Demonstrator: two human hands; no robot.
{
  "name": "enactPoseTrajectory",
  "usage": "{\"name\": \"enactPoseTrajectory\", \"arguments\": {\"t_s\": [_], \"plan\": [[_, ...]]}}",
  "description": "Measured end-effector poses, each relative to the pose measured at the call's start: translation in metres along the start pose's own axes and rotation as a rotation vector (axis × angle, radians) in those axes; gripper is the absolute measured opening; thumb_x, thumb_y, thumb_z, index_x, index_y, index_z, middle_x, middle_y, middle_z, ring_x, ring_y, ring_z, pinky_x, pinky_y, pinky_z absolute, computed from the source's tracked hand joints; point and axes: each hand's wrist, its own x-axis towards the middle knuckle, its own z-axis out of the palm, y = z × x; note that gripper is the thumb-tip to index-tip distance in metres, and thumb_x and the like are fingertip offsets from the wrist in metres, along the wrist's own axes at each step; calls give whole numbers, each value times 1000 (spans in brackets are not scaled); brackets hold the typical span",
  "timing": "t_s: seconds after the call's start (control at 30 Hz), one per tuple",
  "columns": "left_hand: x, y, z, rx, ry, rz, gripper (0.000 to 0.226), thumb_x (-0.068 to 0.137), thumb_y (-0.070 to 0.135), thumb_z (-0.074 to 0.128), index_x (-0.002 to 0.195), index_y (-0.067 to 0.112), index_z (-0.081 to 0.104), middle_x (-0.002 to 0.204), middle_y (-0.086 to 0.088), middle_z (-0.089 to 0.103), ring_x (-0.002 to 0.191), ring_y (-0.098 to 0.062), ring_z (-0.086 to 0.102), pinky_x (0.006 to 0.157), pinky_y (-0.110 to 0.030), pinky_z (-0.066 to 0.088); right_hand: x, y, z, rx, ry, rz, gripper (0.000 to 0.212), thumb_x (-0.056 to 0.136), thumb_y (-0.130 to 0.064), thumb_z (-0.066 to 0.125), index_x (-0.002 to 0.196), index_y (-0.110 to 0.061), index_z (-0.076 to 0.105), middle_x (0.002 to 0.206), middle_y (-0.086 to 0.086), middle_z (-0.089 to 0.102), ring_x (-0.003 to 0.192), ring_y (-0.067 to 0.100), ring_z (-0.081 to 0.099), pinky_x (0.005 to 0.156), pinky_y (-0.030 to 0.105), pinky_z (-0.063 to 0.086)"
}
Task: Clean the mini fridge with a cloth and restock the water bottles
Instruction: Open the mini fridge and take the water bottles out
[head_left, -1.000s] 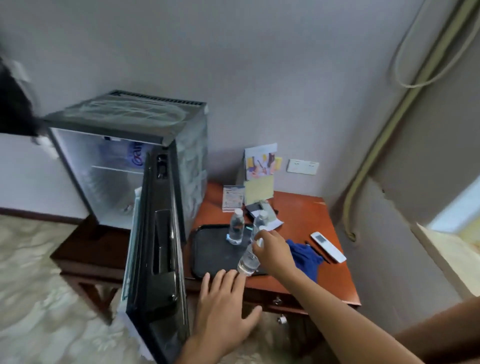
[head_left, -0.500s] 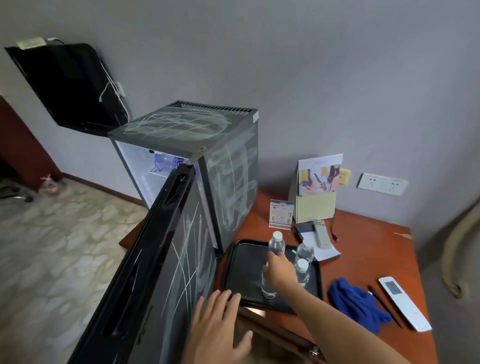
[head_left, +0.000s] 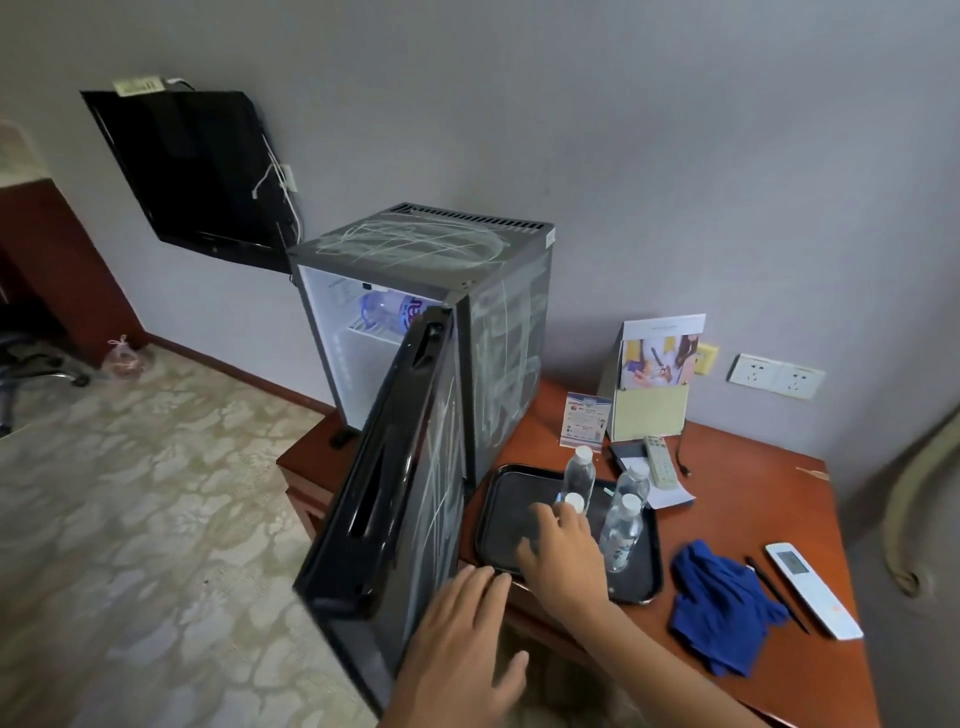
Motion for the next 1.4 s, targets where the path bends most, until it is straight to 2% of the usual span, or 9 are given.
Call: {"name": "enactPoseTrajectory", "arguments": {"t_s": [0.07,0.2,0.37,0.5,0.73,1.0,1.13,1.23,1.4], "plan": [[-22,-1,-5,-39,28,87,80,94,60,39,162,29,10,168,11,7,157,-10,1,127,-29,6,-26,-28,-17,70,80,-7,40,96,-35,54,134,-24,53,130,-2,53,121,19,48,92,32,48],[-78,-18,-11,-61,142,268,73,81,63,55,146,31,48,150,12,49,139,-8,48,111,-25,43,-82,-94,-70,230,311,-3,27,95,-31,61,123,-31,58,119,-14,57,109,6,54,86,24,46],[-165,-76,-16,-128,397,341,56,81,55,65,130,27,66,134,8,64,122,-11,63,96,-31,56,-185,-198,-112,522,565,-231,8,92,-22,60,97,-27,63,93,-15,63,92,6,62,78,28,51],[-207,-143,-25,-109,487,145,59,75,45,68,123,10,70,120,-9,70,107,-30,71,86,-44,60,-237,-273,-78,502,374,-424,19,88,-24,59,103,-25,68,101,-19,64,99,7,63,84,26,51],[-242,-246,-54,-6,476,-92,70,85,62,51,138,17,59,138,-2,60,128,-25,58,102,-47,52,-217,-333,-3,296,50,-279,42,97,-37,61,138,-39,50,133,-27,46,123,-9,41,102,13,35],[-205,-345,-50,-56,485,-207,72,86,63,46,142,19,57,145,1,56,136,-22,52,109,-45,47,-128,-352,74,362,20,-114,41,96,-34,64,134,-40,51,129,-25,46,115,-8,46,92,13,38],[-173,-392,-62,-40,379,-215,70,82,60,51,134,16,63,134,-1,64,123,-23,63,98,-42,55,-75,-363,115,438,-3,18,40,94,-31,67,132,-37,55,126,-23,47,110,-6,49,81,9,39],[-132,-427,-79,-42,264,-168,66,78,59,50,124,16,70,124,-1,70,111,-23,70,88,-39,59,-24,-369,144,440,18,118,40,92,-30,68,130,-36,56,125,-18,50,113,1,52,89,16,41],[-57,-476,-79,-46,197,-123,68,82,59,49,138,22,60,139,4,60,130,-20,57,109,-38,44,54,-373,176,471,-8,267,44,93,-26,66,134,-34,54,131,-13,47,109,3,52,91,23,48]]}}
